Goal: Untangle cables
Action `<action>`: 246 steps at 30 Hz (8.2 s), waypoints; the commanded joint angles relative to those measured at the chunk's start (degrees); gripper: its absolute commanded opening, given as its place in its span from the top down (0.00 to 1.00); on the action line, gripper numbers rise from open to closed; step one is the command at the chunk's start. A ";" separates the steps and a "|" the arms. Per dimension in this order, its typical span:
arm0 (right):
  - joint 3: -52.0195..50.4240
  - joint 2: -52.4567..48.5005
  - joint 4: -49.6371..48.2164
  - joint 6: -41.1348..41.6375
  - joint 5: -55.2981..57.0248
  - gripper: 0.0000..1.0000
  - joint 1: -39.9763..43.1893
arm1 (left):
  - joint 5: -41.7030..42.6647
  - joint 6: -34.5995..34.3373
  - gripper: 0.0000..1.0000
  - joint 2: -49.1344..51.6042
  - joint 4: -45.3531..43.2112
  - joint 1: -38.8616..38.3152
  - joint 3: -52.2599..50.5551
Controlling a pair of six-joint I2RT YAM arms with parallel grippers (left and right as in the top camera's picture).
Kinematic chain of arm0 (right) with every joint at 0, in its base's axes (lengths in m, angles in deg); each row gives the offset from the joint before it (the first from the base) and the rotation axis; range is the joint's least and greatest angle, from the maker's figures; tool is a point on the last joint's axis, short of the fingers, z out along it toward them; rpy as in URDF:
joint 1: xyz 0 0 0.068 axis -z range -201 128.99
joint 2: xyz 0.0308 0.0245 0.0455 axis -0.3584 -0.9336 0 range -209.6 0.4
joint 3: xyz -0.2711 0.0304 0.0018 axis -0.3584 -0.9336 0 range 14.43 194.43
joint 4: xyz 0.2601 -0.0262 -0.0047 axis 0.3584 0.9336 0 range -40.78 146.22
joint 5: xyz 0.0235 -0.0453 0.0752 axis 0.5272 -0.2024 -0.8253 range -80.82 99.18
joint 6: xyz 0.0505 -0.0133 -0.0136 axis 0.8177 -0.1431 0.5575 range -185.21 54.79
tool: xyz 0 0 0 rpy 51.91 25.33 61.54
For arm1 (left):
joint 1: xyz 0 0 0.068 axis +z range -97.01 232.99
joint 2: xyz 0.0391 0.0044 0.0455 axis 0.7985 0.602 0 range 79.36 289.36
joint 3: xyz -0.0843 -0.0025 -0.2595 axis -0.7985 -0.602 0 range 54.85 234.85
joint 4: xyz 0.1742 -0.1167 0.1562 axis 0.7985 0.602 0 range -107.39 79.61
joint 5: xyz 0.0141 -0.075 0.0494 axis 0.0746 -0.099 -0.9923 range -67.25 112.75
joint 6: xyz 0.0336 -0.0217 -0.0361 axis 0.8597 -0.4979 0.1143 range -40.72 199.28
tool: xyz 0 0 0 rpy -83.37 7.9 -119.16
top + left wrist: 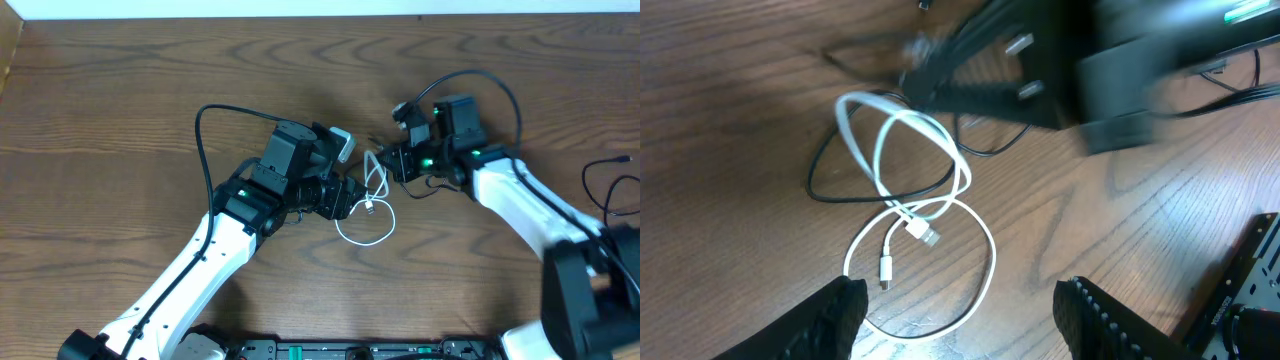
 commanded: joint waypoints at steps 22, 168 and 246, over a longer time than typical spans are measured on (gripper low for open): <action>0.46 17.90 -9.73 6.80 -15.15 0.99 0.46 | -0.57 0.57 0.26 0.68 -0.72 -0.13 0.17; 0.42 -12.31 -31.43 12.07 -6.12 0.99 3.96 | -12.07 0.28 0.46 15.10 -3.74 -0.09 0.17; 0.39 21.57 -8.85 10.45 45.72 0.99 53.13 | -12.09 -0.79 0.46 15.10 -2.43 -0.13 0.17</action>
